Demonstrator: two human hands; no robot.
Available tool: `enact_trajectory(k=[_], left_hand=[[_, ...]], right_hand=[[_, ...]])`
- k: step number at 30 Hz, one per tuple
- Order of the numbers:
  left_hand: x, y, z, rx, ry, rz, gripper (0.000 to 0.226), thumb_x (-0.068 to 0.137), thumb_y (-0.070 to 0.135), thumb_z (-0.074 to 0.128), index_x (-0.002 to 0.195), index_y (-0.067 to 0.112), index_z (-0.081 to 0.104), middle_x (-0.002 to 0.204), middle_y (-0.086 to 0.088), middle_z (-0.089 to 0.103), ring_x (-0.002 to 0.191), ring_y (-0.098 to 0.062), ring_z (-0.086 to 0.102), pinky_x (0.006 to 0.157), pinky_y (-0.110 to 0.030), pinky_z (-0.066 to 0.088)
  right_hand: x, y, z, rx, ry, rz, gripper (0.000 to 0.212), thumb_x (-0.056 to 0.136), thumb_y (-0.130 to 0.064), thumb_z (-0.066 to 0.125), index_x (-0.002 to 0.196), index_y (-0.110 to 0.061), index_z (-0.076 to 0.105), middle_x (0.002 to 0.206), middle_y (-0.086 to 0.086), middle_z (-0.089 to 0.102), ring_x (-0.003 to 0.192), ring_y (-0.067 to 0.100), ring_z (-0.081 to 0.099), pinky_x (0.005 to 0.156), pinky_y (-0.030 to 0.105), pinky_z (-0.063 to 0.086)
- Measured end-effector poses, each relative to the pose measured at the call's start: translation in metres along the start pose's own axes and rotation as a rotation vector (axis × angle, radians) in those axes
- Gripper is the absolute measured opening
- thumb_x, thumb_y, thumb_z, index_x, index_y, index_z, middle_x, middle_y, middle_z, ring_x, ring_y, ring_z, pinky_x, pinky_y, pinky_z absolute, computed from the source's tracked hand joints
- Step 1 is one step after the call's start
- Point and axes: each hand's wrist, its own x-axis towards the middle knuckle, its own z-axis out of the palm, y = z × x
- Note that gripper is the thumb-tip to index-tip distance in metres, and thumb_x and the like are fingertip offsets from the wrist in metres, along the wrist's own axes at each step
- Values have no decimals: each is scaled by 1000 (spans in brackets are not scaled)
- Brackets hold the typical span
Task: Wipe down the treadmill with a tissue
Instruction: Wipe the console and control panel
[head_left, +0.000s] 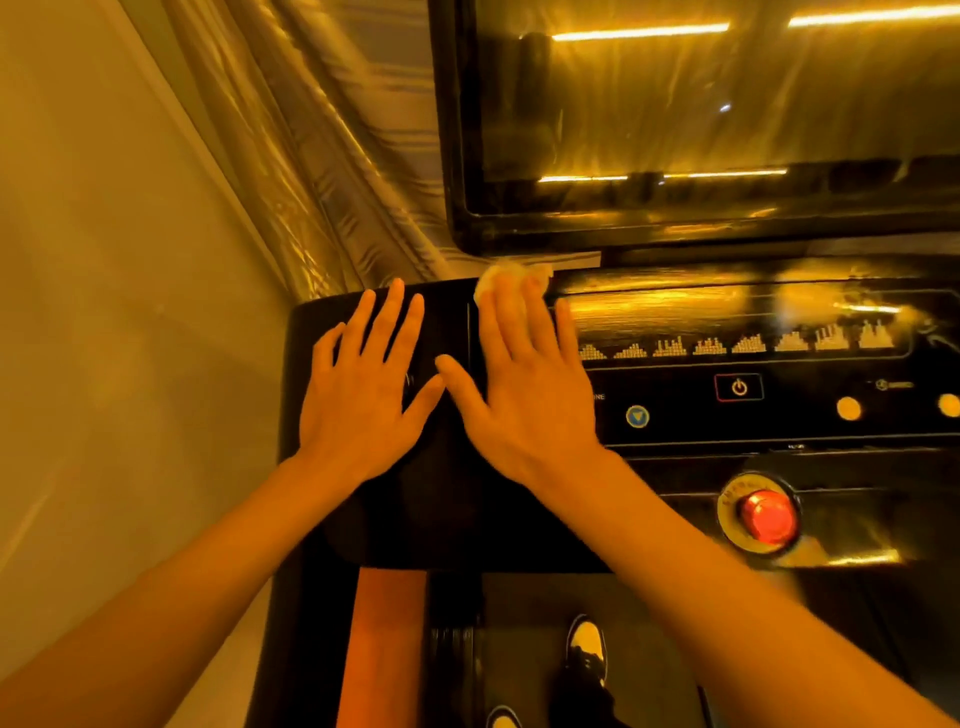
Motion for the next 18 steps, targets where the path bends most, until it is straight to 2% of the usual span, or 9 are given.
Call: enact_trajectory(k=[2, 4, 9, 12, 16, 18], left_hand=[[0, -1, -1, -4, 9, -1, 79, 103, 66, 19, 166, 20, 10, 174, -6, 6, 160, -29, 9, 121, -51, 27], [0, 0, 0, -8, 10, 2, 78, 103, 63, 23, 166, 19, 11, 174, -7, 7, 159, -29, 11, 120, -53, 27], [0, 0, 3, -10, 17, -1, 78, 103, 62, 23, 166, 17, 13, 173, -8, 9, 159, -32, 13, 118, -54, 28], [0, -1, 3, -33, 1, 1, 78, 102, 62, 24, 166, 18, 13, 174, -8, 7, 159, -32, 11, 120, -55, 25], [0, 11, -7, -171, -6, -28, 83, 97, 64, 30, 165, 17, 20, 173, -11, 10, 160, -31, 6, 128, -55, 9], [-3, 30, -12, -229, 19, -16, 80, 98, 62, 32, 164, 17, 24, 173, -12, 12, 160, -29, 5, 129, -51, 3]], right_hand=[[4, 7, -4, -9, -30, -50, 87, 97, -70, -9, 167, -19, 6, 174, 2, 1, 160, 19, -9, 128, 46, -11], [0, 46, -17, -34, -17, -23, 87, 96, -72, -10, 167, -22, 1, 174, -1, -5, 159, 16, -13, 128, 48, -12], [-17, 149, -54, -25, 29, 233, 91, 95, -78, -7, 167, -22, 0, 174, 3, -3, 159, 17, -10, 129, 51, -8], [-13, 127, -48, 34, 40, 254, 95, 95, -78, -4, 166, -16, -1, 174, 9, -7, 160, 23, -13, 129, 50, -8], [-15, 81, -26, 29, 16, 51, 86, 99, -71, 2, 166, -17, -5, 173, 6, -13, 159, 22, -18, 128, 48, -11], [-16, 87, -31, 115, 17, 19, 79, 102, -64, 5, 167, -19, -2, 175, 3, -6, 160, 18, -12, 129, 48, -9]])
